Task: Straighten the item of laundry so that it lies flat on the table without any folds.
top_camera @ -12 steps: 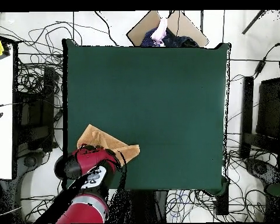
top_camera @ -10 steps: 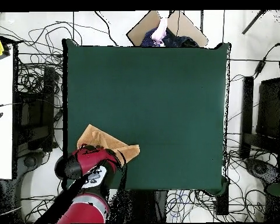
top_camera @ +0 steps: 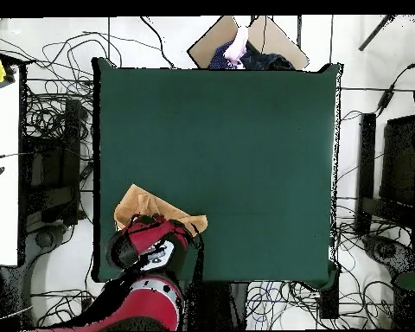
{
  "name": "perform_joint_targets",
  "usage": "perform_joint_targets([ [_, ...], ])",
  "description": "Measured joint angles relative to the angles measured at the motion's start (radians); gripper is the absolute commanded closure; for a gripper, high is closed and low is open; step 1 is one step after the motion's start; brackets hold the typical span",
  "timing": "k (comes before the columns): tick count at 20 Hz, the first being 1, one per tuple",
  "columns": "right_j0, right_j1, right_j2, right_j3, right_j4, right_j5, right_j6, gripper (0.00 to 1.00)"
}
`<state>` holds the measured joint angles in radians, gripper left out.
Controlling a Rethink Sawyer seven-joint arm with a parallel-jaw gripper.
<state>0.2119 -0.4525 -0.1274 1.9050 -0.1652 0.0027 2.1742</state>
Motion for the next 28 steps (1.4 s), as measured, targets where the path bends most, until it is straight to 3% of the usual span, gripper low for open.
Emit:
perform_joint_targets([
  [15,-0.001,-0.312,0.001,0.053,-0.010,0.209,0.000,1.00],
  [25,0.017,-0.360,0.001,0.064,-0.006,0.215,0.000,1.00],
  [26,0.028,-0.354,0.001,0.064,-0.006,0.215,0.000,0.00],
  [28,0.031,-0.352,0.001,0.064,-0.004,0.215,0.000,0.00],
])
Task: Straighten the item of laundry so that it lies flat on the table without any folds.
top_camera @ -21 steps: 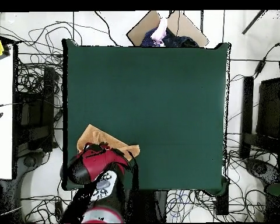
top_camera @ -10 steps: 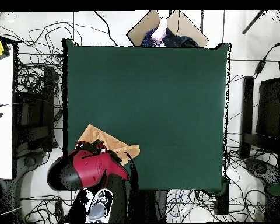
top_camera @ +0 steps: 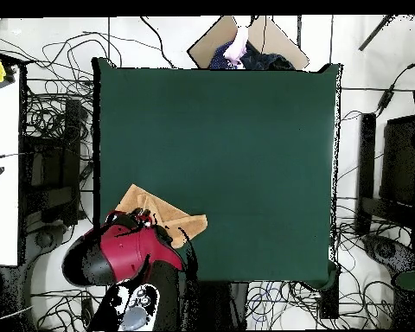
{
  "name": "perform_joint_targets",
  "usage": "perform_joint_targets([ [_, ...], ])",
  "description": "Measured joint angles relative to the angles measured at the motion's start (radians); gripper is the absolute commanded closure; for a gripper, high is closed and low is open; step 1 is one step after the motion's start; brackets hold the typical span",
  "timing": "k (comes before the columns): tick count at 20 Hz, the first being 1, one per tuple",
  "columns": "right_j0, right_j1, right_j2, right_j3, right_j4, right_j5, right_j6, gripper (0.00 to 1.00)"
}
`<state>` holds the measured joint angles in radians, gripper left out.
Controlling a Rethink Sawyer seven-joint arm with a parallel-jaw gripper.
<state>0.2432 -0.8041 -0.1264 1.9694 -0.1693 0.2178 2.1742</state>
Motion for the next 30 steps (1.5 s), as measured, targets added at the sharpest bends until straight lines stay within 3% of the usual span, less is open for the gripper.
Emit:
perform_joint_targets([
  [6,0.056,0.044,-0.023,-0.018,0.012,-0.011,0.000,0.00],
  [10,0.151,0.129,-0.081,-0.054,0.038,-0.073,0.000,0.00],
  [14,0.250,0.242,-0.141,-0.084,0.122,-0.193,0.000,0.00],
  [19,0.311,0.335,-0.188,-0.103,0.220,-0.279,0.000,0.00],
  [24,0.299,0.385,-0.208,-0.136,0.268,-0.270,0.000,0.00],
  [30,0.227,0.350,-0.209,-0.172,0.268,-0.145,0.000,0.00],
])
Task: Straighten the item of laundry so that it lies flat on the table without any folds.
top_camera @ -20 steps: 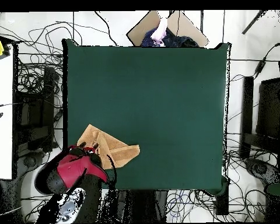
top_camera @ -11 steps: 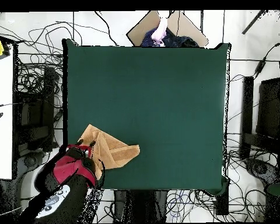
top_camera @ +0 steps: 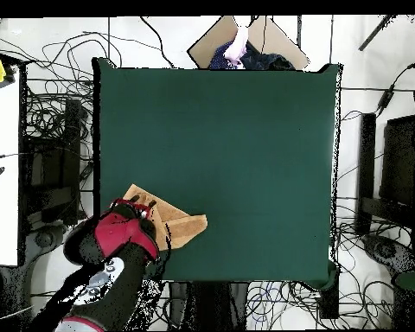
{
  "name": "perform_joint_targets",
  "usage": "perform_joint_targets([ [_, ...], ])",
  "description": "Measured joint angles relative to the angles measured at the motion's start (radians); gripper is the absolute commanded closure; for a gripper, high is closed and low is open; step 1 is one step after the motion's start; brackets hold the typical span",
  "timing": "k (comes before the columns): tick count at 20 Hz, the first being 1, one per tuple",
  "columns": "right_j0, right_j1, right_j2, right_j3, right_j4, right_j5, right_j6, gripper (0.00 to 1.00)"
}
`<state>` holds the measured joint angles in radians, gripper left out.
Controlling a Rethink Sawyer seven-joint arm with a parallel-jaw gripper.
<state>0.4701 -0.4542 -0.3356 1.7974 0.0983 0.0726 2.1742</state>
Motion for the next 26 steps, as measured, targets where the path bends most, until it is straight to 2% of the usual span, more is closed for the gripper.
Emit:
perform_joint_targets([
  [3,-0.040,-0.022,0.000,-0.027,0.000,0.055,0.000,0.00],
  [13,-0.098,0.015,0.038,-0.066,0.000,0.055,0.000,0.00],
  [19,-0.144,0.075,0.097,-0.081,-0.003,0.055,0.000,0.00],
  [21,-0.183,0.095,0.144,-0.080,-0.014,0.070,0.000,0.00],
  [26,-0.267,0.069,0.217,-0.080,-0.020,0.149,0.000,0.00],
])
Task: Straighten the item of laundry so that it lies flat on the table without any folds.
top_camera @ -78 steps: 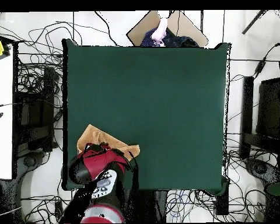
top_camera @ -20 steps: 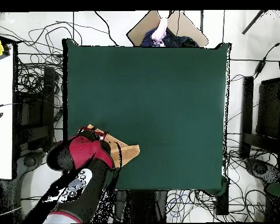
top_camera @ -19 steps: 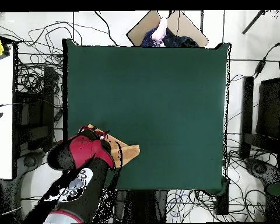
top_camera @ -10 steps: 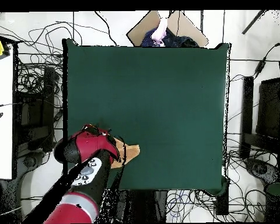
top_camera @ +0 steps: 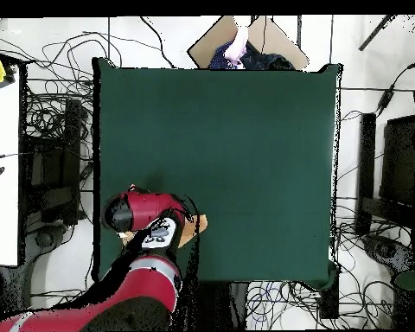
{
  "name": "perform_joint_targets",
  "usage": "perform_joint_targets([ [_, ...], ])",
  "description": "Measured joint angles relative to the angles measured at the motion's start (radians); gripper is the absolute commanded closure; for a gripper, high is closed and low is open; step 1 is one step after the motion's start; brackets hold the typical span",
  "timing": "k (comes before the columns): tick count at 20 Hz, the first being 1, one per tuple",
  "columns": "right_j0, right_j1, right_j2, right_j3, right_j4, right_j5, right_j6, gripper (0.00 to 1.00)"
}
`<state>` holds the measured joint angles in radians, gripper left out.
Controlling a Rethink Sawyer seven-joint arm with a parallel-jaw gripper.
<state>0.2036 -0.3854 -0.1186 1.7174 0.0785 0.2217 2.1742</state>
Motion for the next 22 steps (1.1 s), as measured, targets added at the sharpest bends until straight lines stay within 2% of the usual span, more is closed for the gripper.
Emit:
perform_joint_targets([
  [4,-0.038,-0.027,0.048,0.001,0.000,0.094,0.000,0.00],
  [8,-0.042,-0.051,0.074,0.002,-0.001,0.143,0.000,0.00],
  [15,-0.027,-0.085,0.093,0.004,-0.001,0.147,0.000,0.00],
  [22,-0.007,-0.064,0.093,0.004,-0.024,0.147,0.000,0.00],
])
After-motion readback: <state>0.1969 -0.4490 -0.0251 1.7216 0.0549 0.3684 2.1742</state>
